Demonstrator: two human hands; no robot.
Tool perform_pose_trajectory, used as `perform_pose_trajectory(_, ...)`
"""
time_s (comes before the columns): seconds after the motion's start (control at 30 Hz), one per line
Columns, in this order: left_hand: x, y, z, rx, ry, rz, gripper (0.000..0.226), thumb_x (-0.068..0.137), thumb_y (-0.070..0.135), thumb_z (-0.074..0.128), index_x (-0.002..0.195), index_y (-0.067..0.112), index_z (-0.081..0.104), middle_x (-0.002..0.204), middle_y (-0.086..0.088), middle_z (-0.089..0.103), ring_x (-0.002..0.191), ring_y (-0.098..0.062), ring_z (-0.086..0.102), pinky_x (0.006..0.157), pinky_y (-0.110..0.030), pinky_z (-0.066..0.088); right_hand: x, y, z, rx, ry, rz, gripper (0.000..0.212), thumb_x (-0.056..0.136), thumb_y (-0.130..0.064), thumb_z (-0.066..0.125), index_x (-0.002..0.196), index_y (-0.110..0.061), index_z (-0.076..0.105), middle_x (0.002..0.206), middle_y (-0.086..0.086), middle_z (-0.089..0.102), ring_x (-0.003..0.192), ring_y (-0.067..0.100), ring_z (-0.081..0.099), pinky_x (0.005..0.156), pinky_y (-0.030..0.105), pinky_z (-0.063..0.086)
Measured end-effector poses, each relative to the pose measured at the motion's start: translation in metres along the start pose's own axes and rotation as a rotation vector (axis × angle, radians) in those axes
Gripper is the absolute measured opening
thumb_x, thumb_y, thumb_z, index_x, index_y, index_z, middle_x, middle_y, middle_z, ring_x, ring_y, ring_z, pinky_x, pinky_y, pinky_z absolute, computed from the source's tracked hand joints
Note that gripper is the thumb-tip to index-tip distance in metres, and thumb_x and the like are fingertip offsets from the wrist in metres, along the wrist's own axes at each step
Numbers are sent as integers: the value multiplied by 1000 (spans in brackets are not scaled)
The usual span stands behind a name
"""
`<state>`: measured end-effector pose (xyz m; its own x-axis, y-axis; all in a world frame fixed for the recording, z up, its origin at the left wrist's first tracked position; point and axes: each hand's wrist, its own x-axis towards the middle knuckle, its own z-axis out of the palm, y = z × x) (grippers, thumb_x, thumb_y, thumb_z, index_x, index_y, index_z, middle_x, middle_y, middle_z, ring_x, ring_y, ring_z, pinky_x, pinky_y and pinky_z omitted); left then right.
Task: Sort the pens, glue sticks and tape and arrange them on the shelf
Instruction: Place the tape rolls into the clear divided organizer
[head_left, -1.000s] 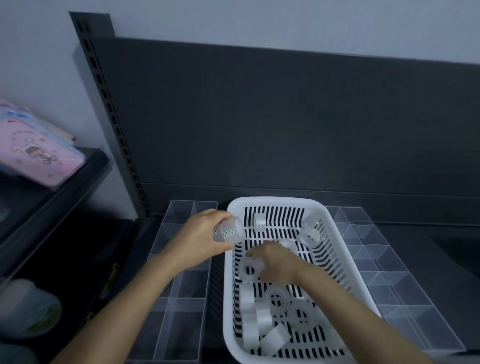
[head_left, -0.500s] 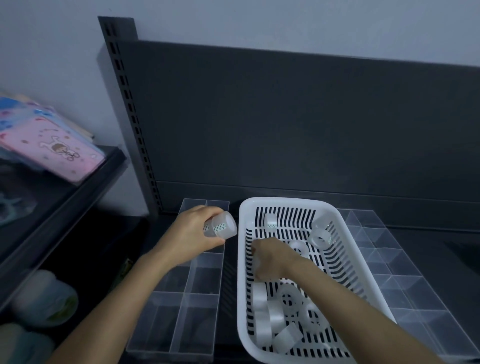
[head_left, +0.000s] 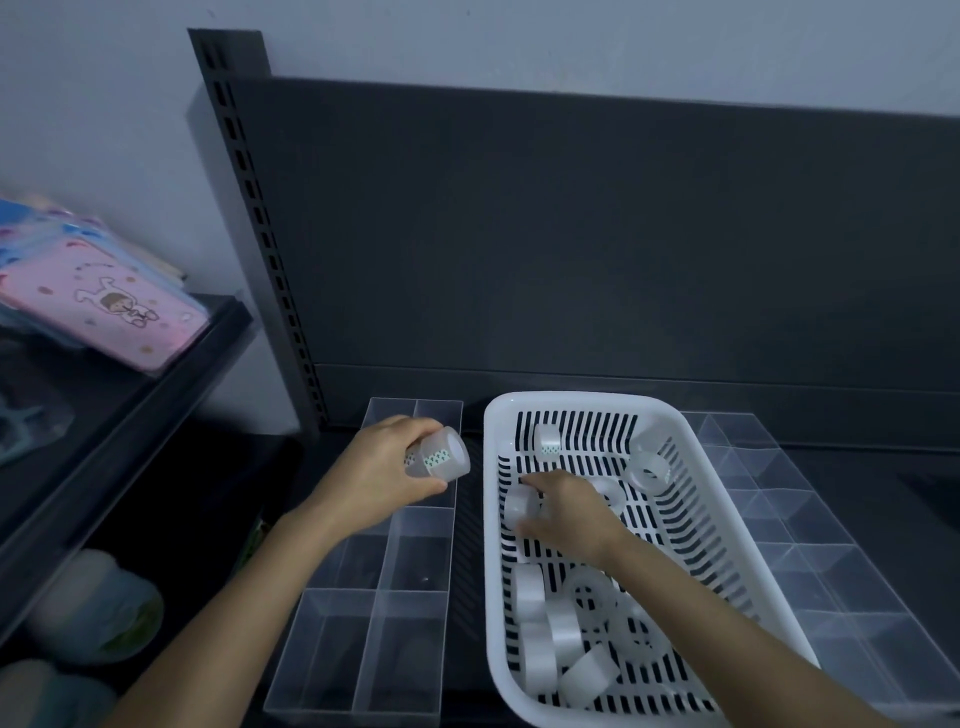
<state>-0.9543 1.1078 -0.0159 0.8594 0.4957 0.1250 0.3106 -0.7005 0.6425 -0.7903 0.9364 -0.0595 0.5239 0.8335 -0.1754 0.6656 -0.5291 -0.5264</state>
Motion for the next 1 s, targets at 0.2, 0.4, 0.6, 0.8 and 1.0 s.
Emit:
perform_pose_trajectory(0.2,4,-9,-6,16,-4,4,47,70,23,81,112,32,61,103,18,57,92,0,56,80,-17,47,-1,-6,0,-217,-31,9,34,81,-20,66,112,-14,53,107,8,55,94,22,56,75,28,50)
perform_pose_trajectory(0.4,22,-26,-28,106,16,8,46,72,21,79,114,25,61,102,13,56,90,-2,55,75,-16,41,-1,-13,-13,-331,-244,8,60,76,-24,75,127,-13,45,119,6,50,109,23,52,89,33,49)
perform_pose_trajectory(0.6,47,-38,-36,182,-15,26,47,73,21,79,117,20,61,106,6,58,96,-10,56,83,-22,43,14,-17,-21,-224,-253,7,31,79,-21,72,104,-10,57,99,2,59,90,19,56,71,25,43)
perform_pose_trajectory(0.8,57,-41,-35,180,-42,41,45,73,19,78,115,21,62,105,5,57,94,-11,55,82,-23,43,17,-15,-24,-167,-238,39,38,81,-39,69,107,-16,54,97,-3,58,83,11,52,71,24,42)
perform_pose_trajectory(1.0,70,-47,-40,255,-87,30,49,78,19,74,123,19,57,108,6,53,95,-12,53,81,-24,43,17,-12,-22,-164,-129,64,37,76,-39,73,99,-16,55,91,-2,59,79,15,56,67,25,48)
